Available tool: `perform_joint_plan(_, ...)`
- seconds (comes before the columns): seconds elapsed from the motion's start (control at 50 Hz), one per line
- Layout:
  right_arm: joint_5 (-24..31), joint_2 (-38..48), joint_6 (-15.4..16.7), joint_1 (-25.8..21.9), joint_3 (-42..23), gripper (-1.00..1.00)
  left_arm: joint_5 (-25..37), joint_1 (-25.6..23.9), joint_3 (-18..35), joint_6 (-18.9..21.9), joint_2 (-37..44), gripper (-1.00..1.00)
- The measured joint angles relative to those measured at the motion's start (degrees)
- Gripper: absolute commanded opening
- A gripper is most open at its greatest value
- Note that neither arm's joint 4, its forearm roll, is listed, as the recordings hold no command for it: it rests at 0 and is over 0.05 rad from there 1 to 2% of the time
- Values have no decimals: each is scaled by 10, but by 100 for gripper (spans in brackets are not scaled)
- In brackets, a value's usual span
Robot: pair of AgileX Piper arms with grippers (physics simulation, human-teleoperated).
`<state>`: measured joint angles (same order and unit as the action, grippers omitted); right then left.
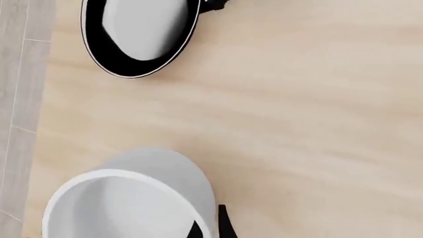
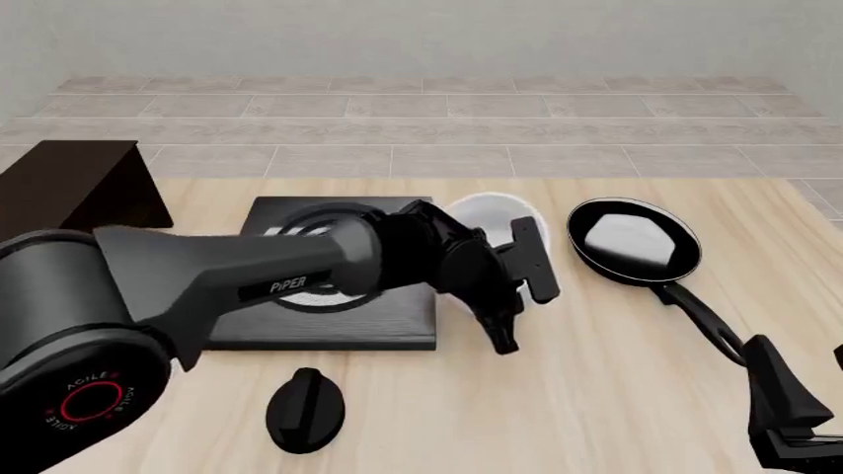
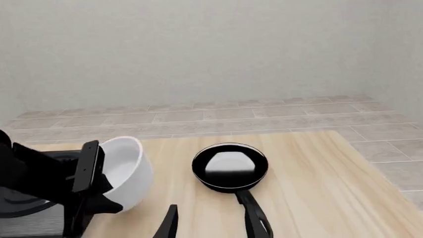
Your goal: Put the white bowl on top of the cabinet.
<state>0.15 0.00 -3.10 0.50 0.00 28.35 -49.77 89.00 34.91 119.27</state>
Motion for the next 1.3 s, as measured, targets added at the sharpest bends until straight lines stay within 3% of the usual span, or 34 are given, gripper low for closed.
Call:
perform_joint_plan(0.2,0,0,-1,0,0,100,9,3,-8,14,-31,-100)
perform_joint_plan(0.58,0,0,1,0,0,100,36,30,-19,3,-133,-100)
perform_joint_plan(1.0,-1,0,3,0,0,100,83,119,-23,2,-220,-100)
perform_joint_plan(1.3,-3,0,5,0,0,100,110,223,-31,9,-276,-100)
